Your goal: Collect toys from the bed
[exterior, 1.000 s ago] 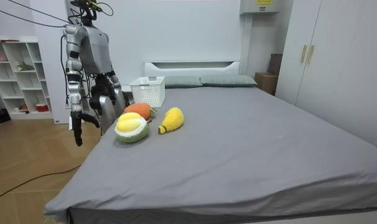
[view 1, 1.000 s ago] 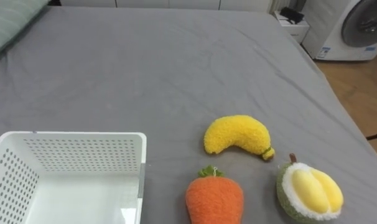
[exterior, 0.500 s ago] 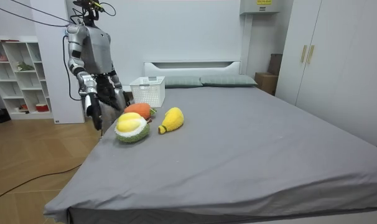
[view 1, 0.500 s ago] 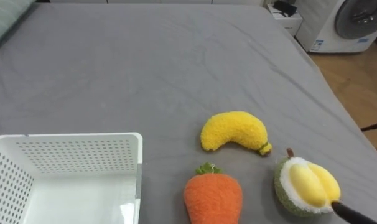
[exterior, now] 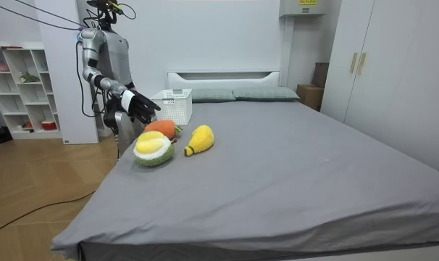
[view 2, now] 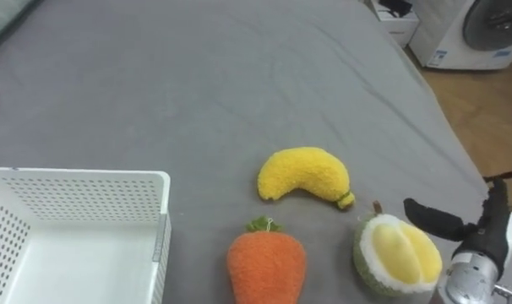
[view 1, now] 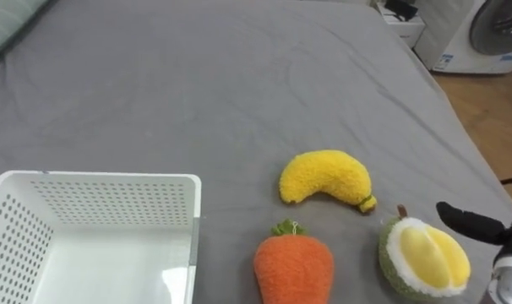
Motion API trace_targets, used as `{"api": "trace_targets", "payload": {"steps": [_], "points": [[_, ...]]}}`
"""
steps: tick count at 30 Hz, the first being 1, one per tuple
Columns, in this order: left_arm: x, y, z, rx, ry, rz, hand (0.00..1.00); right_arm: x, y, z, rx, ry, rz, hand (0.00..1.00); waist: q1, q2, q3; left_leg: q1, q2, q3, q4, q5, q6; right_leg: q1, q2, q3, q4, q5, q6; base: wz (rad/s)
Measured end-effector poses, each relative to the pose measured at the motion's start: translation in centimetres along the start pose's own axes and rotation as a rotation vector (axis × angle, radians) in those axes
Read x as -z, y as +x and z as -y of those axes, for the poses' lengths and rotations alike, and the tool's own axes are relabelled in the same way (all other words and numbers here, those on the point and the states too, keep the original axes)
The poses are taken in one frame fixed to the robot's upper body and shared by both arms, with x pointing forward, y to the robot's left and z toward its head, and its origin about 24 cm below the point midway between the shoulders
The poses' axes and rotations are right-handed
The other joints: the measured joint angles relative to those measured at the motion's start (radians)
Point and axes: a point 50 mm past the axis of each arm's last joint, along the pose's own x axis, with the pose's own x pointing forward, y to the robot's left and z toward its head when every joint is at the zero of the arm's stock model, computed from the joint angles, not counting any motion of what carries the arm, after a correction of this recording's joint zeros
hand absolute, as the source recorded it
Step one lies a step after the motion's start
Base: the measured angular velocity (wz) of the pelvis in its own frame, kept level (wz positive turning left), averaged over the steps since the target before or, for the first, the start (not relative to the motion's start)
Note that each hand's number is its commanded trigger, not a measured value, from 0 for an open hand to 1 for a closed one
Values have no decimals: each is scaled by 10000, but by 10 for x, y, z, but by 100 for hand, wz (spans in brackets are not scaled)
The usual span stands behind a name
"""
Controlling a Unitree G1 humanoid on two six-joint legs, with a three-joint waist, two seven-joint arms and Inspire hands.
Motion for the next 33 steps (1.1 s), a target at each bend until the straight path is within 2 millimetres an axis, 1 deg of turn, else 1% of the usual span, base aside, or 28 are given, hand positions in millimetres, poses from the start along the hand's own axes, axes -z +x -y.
{"api": "trace_targets", "payload": {"steps": [3, 4, 8, 11, 12, 13, 15, 17, 20, 22, 24, 25, 29, 30, 31, 32, 33], "points": [[3, 0, 3, 78, 77, -69, 0, -6, -3, -10, -421, -770, 506, 0, 0, 125, -2, -13, 4, 2, -2, 1, -1, -8, 4, -2, -9, 0, -1, 0], [4, -1, 5, 114, 58, -83, 0, -8, -4, -13, -554, -994, 669, 0, -4, 170, -26, -10, 4, 2, -2, 1, -1, -1, 2, -19, -9, 0, -1, 0], [5, -1, 7, 151, -11, -68, 0, -8, -4, -19, -910, -1233, 770, 0, 0, 175, -30, -7, 5, -3, 2, 1, -1, 14, -4, -81, -7, 1, -1, 0], [8, -1, 4, 101, -42, -144, 0, -5, -4, -19, -1019, -2151, 909, 0, -19, 142, -29, 24, 2, -31, 5, 1, -1, 55, -8, -93, -14, 1, -1, 2], [8, -1, 4, 88, -42, -150, 0, 1, -4, -18, -1062, -2509, 739, 0, -16, 103, -22, 44, 2, -63, 15, 1, -1, 99, -13, -128, -20, 1, -1, 7], [9, -1, 4, 99, -45, -153, 0, 6, -4, -18, -1108, -2851, 606, 0, -5, 69, 4, 83, 1, -67, 15, 1, -1, 133, -14, -130, -28, 1, -1, 5], [9, -1, 4, 90, -47, -174, 0, 12, -4, -18, -1290, -3002, 360, 0, 14, 30, 29, 131, 1, -69, 13, 1, -2, 172, -14, -130, -33, 0, -1, 0], [7, -2, 4, 89, -34, -92, 0, 17, -4, -18, -1513, -3098, 140, 0, 22, -14, 32, 122, 2, -74, 17, 1, -2, 161, -28, -169, -35, 0, -1, 0], [4, -2, 1, 30, 20, 41, 0, 30, -5, -17, -1997, -3294, -464, 0, 23, -69, 15, 128, 1, -88, 21, 1, -2, 164, -35, -192, -50, 0, -1, 0], [2, -2, 1, 31, 51, 121, 0, 44, -6, -16, -2357, -3732, -1098, 0, 24, -99, 12, 87, -9, -109, 23, 2, 1, 166, -61, -262, -49, 0, -1, 2], [2, -2, 1, 80, 79, 105, 0, 53, -8, -15, -2598, -3946, -1581, 0, 20, -107, 9, 60, -12, -112, 25, 3, 2, 144, -66, -261, -47, 0, 0, 0], [2, -2, 1, 110, 131, 98, 0, 59, -9, -15, -2768, -4093, -1880, 0, 18, -121, 1, 39, -12, -114, 26, 3, 2, 128, -67, -260, -47, 0, 0, 0], [2, -2, -2, 145, 33, -33, 0, 68, -9, -14, -3324, -4664, -2320, 0, 13, -189, -33, -8, -12, -117, 56, 4, 2, 59, -75, -262, -36, 0, 0, 1], [2, -2, -4, 111, -7, -97, 0, 74, -9, -11, -3448, -4804, -2683, 0, -26, -241, -64, -4, -15, -182, 99, 4, 3, 99, -92, -297, -43, 0, 0, 16], [2, -2, -5, 87, 7, -125, 0, 82, -11, -7, -3591, -4969, -3118, 0, -6, -262, -61, 13, -21, -291, 116, 3, 3, 184, -100, -349, -64, -1, 1, 19], [2, -2, -6, 65, 21, -120, 0, 89, -13, -4, -3628, -5050, -3516, 0, 2, -329, -107, 20, -19, -320, 139, 3, 2, 192, -104, -415, -65, -1, 1, 15], [2, -2, -7, 61, 26, -115, 0, 92, -13, -2, -3668, -5100, -3659, 0, 12, -361, -120, 18, -18, -335, 155, 3, 2, 200, -101, -431, -65, -1, 0, 7]]}}
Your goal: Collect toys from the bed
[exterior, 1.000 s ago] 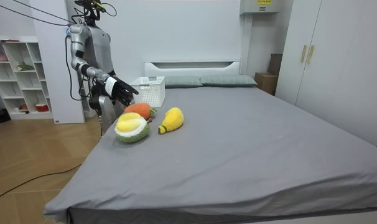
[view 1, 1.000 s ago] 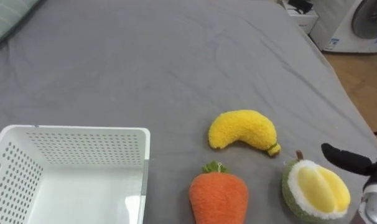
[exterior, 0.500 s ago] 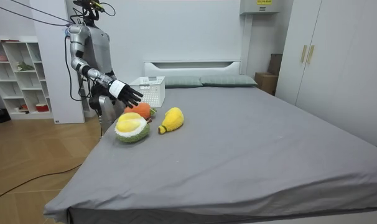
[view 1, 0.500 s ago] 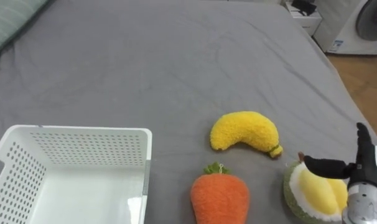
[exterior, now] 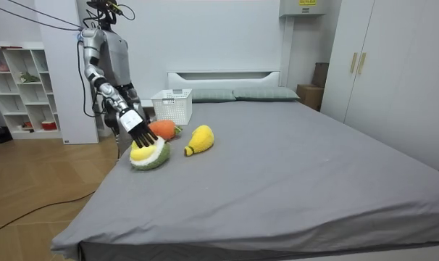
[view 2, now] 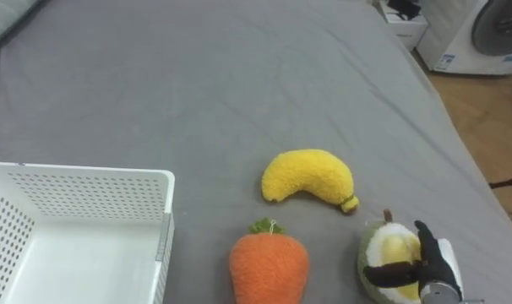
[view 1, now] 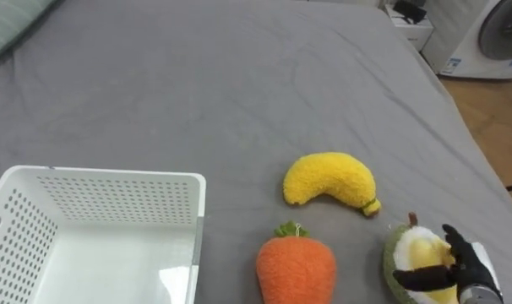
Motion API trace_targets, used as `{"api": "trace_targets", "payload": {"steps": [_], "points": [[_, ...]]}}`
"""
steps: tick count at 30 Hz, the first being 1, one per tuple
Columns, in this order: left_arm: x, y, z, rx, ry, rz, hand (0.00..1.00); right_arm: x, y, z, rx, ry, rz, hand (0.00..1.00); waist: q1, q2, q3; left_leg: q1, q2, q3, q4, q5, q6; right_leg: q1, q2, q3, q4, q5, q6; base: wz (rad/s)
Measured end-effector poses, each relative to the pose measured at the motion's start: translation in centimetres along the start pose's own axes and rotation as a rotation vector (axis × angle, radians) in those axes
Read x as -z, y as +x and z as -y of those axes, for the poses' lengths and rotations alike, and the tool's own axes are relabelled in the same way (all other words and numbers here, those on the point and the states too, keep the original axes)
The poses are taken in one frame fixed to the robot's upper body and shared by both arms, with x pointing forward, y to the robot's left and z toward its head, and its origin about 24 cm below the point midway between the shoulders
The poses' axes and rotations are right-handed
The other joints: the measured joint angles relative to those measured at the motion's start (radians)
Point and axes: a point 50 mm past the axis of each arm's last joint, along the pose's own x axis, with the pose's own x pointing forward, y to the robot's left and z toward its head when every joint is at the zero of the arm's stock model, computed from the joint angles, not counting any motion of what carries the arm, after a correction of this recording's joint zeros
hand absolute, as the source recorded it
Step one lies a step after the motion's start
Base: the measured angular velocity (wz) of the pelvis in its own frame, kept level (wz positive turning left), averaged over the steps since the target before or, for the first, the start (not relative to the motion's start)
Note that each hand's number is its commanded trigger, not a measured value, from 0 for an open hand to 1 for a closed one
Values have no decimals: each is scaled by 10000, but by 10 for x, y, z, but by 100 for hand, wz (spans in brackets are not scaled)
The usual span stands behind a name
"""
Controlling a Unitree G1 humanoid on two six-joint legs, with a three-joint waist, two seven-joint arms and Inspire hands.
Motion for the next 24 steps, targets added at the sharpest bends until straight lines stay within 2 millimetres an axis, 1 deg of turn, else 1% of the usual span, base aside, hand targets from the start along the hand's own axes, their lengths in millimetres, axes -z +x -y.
{"api": "trace_targets", "payload": {"steps": [1, 4, 9, 10, 11, 12, 13, 17, 20, 22, 24], "points": [[0, 0, 0, 8, 5, -2, 0, 5, 0, 0, -140, -56, -216, 0, 16, -41, 14, 0, -1, -30, 11, -1, 1, 19, 0, -31, 10, 1, -1, 5], [1, 0, -1, -4, 25, -43, 0, 15, 0, 3, -351, -181, -618, 0, 48, -56, 34, 57, -11, -105, 11, -16, 15, 139, -15, -95, 11, 1, -1, 6], [-2, 0, -1, 2, 71, 38, 0, 22, 1, 4, -449, -669, -1003, 0, 138, -30, 37, -13, -11, -207, 143, -29, 15, 134, -10, -98, 13, 5, -11, 4], [-2, 0, -1, 1, 73, 30, 0, 23, 2, 4, -465, -712, -1103, 50, 175, -21, 35, -13, -9, -216, 156, -28, 14, 144, -5, -101, 7, 7, -15, 4], [-2, 0, -1, -1, 74, 18, 0, 24, 2, 4, -472, -750, -1160, 83, 191, -19, 36, -11, -9, -225, 158, -28, 14, 154, -3, -112, 2, 8, -16, 0], [-1, 0, -1, -2, 83, -3, 0, 25, 3, 5, -475, -828, -1227, 89, 215, -18, 36, -11, -9, -238, 161, -26, 14, 167, -2, -123, -6, 8, -16, 3], [0, 0, -1, -6, 87, -22, 0, 25, 3, 5, -475, -927, -1265, 100, 228, -16, 38, -13, -9, -243, 161, -26, 13, 173, -1, -127, -11, 8, -16, 3], [1, 0, -3, -51, 92, -109, 0, 24, 5, 7, -438, -1215, -1294, 100, 249, -20, 42, -11, -9, -271, 156, -26, 13, 261, 3, -147, -20, 9, -18, 2], [1, 0, -4, -158, 367, -120, 0, 25, 5, 16, -176, -1445, -1344, 100, 239, -21, 48, -9, -15, -344, 146, -27, 12, 327, 12, -218, -151, 41, -20, 7], [0, 0, -4, -158, 398, -109, 0, 26, 5, 18, -126, -1461, -1381, 100, 246, -18, 51, -16, -13, -353, 133, -27, 11, 330, 13, -237, -155, 41, -20, 0], [1, 0, -4, -166, 418, -144, 0, 28, 5, 17, -153, -1464, -1455, 100, 242, -6, 70, -15, -13, -355, 129, -27, 11, 332, 12, -245, -156, 41, -20, 0]]}}
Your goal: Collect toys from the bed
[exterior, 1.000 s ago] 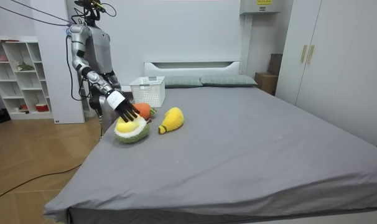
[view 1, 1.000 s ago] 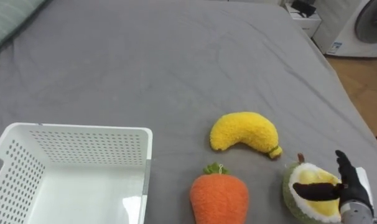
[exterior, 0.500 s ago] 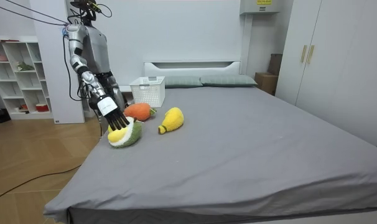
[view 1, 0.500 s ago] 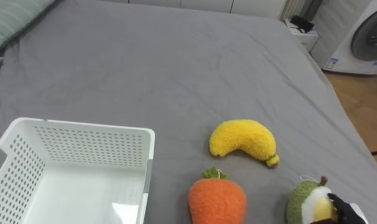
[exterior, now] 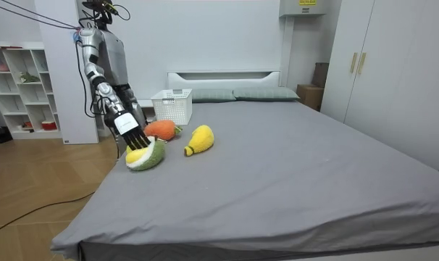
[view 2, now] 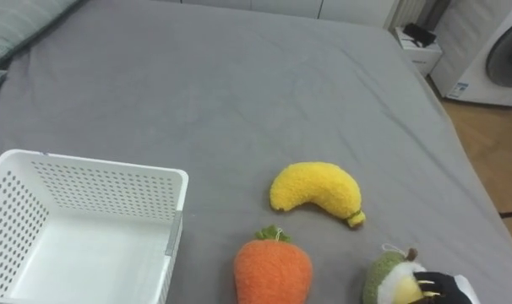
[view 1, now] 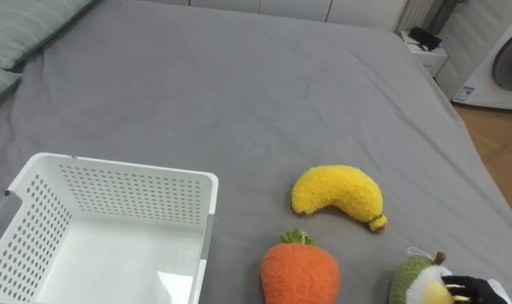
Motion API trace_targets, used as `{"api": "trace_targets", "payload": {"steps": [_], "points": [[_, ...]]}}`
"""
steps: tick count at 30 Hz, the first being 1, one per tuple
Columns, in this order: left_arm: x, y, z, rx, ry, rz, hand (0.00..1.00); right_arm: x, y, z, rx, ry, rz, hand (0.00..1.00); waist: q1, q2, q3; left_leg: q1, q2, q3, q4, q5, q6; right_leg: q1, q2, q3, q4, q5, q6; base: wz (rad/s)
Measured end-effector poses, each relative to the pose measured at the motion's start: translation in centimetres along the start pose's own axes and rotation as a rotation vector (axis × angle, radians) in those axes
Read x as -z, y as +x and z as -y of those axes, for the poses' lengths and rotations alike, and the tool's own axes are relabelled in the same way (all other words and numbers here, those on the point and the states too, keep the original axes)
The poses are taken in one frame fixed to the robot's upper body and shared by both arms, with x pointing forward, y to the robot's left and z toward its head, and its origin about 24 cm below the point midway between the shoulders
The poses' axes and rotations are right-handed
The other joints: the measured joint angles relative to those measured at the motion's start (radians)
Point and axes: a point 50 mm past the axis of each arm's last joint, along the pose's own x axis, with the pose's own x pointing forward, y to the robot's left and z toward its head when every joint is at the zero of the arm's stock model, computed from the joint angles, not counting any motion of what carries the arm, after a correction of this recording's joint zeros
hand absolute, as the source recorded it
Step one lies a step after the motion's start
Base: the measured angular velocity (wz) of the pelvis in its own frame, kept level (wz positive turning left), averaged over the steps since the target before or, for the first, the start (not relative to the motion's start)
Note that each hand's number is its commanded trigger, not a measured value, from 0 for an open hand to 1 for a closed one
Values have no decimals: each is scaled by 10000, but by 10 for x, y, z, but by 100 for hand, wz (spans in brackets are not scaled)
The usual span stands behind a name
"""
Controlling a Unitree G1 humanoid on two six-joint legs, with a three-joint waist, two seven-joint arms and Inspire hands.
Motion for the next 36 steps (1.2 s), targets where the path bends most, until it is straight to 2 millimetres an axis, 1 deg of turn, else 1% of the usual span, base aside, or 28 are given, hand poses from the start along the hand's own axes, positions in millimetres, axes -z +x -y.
{"api": "trace_targets", "payload": {"steps": [7, 11, 17, 21, 22, 24, 28, 29, 31, 32, 34, 35, 36], "points": [[-1, 0, 0, -10, 78, 10, 0, 6, 0, -2, -3, 66, -257, 100, -28, 32, 66, -31, -11, -103, -7, 1, 0, 12, -11, -137, -14, 0, 1, 3], [-3, 0, 0, 5, 62, 58, 0, 5, 0, -4, -44, 151, -228, 100, 0, 26, 68, -37, -15, -124, -6, 2, -1, 14, -13, -134, -30, -1, 1, 1], [-11, 1, 3, 75, -39, 297, 0, 4, 0, -6, -74, 254, -226, 100, -5, 0, 63, 25, -23, -135, 18, 2, 0, 101, -17, -123, -61, -1, 1, 0], [-13, 1, 4, 108, -187, 311, 0, -2, -1, -3, 55, 271, 22, 100, -62, 1, 63, 5, -24, -122, 30, 2, 1, 67, -18, -114, -34, -2, 2, -1], [-12, 1, 4, 121, -261, 308, 0, -6, -1, -1, 129, 276, 143, 100, -61, 8, 60, -10, -23, -90, 30, 2, 1, -14, -19, -84, 4, -3, 3, -6], [-13, 1, 4, 119, -258, 311, 0, -16, -2, 3, 239, 279, 523, 100, -76, -21, 25, -40, -25, -68, 28, 3, 2, -28, -24, -73, 22, -3, 4, -5], [-14, 2, 5, 130, -276, 301, 0, -46, -8, 14, 538, 259, 1884, 100, -34, 98, 13, 7, -27, 40, 28, 6, 6, -51, -14, 91, 39, -4, 6, -8], [-14, 2, 5, 134, -277, 325, 0, -51, -10, 15, 577, 246, 2081, 100, -27, 111, 17, 7, -27, 41, 28, 6, 7, -53, -14, 95, 43, -5, 7, -4], [-13, 2, 6, 198, -287, 330, 0, -75, -22, 20, 763, 213, 3324, 100, -80, 174, 34, 3, -26, 97, -3, 8, 7, -83, -12, 143, 45, -7, 10, -5], [-13, 2, 7, 216, -277, 332, 0, -82, -25, 22, 818, 211, 3632, 100, -91, 185, 39, 3, -26, 102, -11, 8, 8, -84, -12, 148, 44, -8, 12, 0], [-13, 1, 5, 161, -420, 322, 0, -103, -39, 32, 1171, 295, 4759, 100, -83, 175, 38, -1, -24, 126, -25, 8, 8, -115, -14, 148, 46, -15, 23, 0], [-13, 1, 5, 150, -462, 327, 0, -108, -43, 35, 1280, 302, 5036, 100, -80, 193, 25, -10, -22, 136, -28, 8, 8, -132, -11, 152, 48, -15, 22, -4], [-13, 2, 5, 137, -494, 338, 0, -117, -49, 38, 1420, 386, 5488, 100, -85, 164, 24, -16, -22, 139, -30, 9, 8, -138, -11, 165, 46, -14, 22, 0]]}}
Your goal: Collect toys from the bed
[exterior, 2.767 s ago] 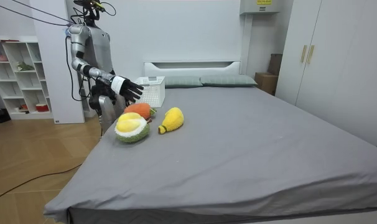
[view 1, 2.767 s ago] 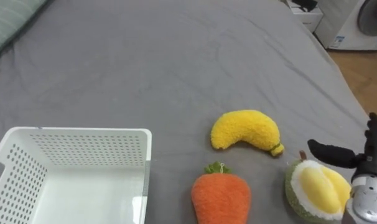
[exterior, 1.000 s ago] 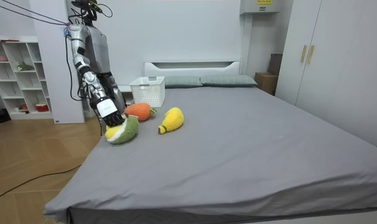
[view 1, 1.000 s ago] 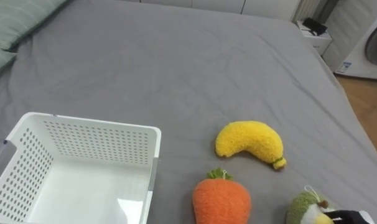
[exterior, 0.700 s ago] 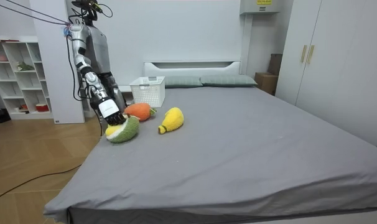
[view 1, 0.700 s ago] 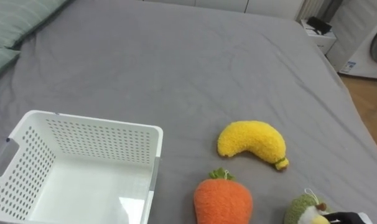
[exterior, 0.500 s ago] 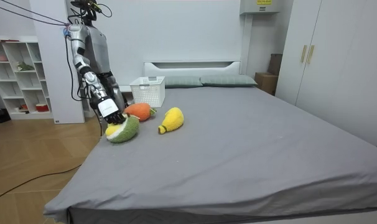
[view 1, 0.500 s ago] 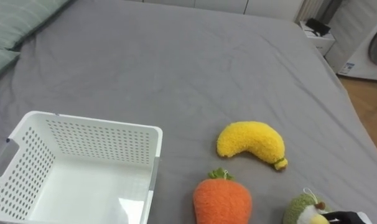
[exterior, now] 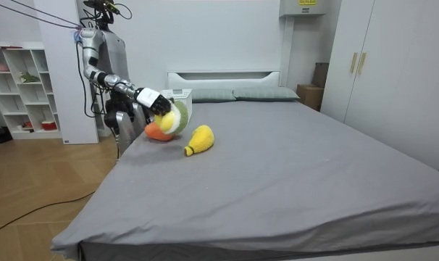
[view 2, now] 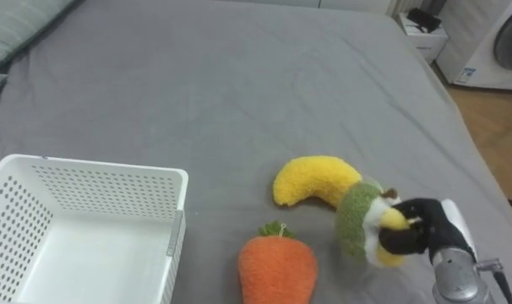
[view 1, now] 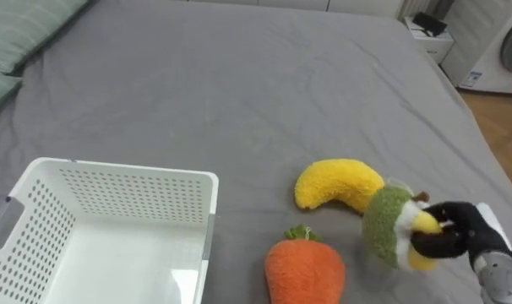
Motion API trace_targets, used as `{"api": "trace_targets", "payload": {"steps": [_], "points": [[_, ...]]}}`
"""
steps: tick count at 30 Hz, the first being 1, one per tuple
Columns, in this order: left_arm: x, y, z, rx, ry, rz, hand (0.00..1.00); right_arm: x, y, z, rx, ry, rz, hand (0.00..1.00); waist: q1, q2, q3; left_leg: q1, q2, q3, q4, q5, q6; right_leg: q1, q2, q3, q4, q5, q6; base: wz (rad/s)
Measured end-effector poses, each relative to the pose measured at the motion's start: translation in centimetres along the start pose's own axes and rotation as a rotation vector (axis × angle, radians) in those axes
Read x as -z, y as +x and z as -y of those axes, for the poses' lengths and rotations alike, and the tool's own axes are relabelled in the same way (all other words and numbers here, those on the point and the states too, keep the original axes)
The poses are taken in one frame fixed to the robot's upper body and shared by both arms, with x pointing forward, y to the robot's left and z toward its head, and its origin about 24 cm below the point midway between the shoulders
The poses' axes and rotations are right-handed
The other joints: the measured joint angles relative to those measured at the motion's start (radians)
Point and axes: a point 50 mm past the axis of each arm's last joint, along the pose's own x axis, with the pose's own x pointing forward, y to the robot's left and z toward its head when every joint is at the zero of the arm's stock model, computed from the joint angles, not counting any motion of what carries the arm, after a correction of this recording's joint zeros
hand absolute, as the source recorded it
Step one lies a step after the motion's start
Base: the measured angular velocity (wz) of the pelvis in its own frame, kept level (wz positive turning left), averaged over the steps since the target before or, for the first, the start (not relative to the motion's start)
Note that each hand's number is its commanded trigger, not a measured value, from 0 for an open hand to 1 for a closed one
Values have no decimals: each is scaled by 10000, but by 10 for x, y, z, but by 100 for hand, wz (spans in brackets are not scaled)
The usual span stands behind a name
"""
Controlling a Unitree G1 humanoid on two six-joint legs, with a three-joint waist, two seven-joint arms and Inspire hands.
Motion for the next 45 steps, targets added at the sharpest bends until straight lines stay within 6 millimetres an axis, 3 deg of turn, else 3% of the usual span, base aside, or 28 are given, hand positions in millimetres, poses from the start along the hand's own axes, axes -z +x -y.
{"api": "trace_targets", "payload": {"steps": [2, 6, 11, 17, 28, 33, 37, 43, 45], "points": [[-1, 0, 2, 18, -27, 18, 0, -14, -1, 5, 200, 94, 617, 100, 34, -78, -17, 17, 1, 14, -11, 0, 0, -4, 3, 11, -3, 0, 0, 0], [-1, 0, 4, 89, -210, 20, 0, -23, -2, 7, 286, 320, 993, 100, 79, -169, -38, 39, 2, 22, -5, 0, 0, -5, 3, 28, -1, 1, -1, -1], [3, 0, 12, 242, -245, -154, 0, -53, -9, 18, 709, 292, 2332, 100, 83, 30, 62, -13, 6, 42, -104, -2, 0, -84, 19, 93, 25, 5, 2, -3], [3, 0, 15, 309, -237, -144, 0, -65, -12, 11, 326, 126, 2815, 100, 237, 72, 29, -161, 8, 38, -10, 12, -1, -225, 21, 89, 33, 11, -10, 0], [-3, 1, 16, 285, -296, 51, 0, -89, -8, 8, -177, 533, 3495, 100, 645, -117, 30, -163, 6, 14, -22, 12, 0, -193, 14, -11, 27, 10, -8, 0], [-5, 1, 14, 241, -125, 176, 0, -99, -11, -5, -825, 717, 3859, 100, 905, -270, 47, -188, 7, -33, -20, 12, 0, -194, 12, -50, 27, 11, -8, 2], [-6, 1, 13, 232, -65, 212, 0, -120, -14, -15, -1408, 586, 4642, 100, 959, -361, 31, -309, -24, -235, 34, 21, 16, -199, -47, -302, -4, 12, -7, 14], [-11, 1, 19, 396, 176, 409, 0, -137, -24, -32, -2136, 265, 5410, 100, 1468, -253, 96, -424, -36, -385, 57, 25, 19, -228, -56, -417, -24, 12, -5, 8], [-14, 1, 23, 501, 431, 500, 0, -145, -27, -39, -2533, 156, 5732, 100, 1477, -191, 130, -524, -44, -501, 76, 25, 20, -244, -66, -529, -25, 12, -6, 16]]}}
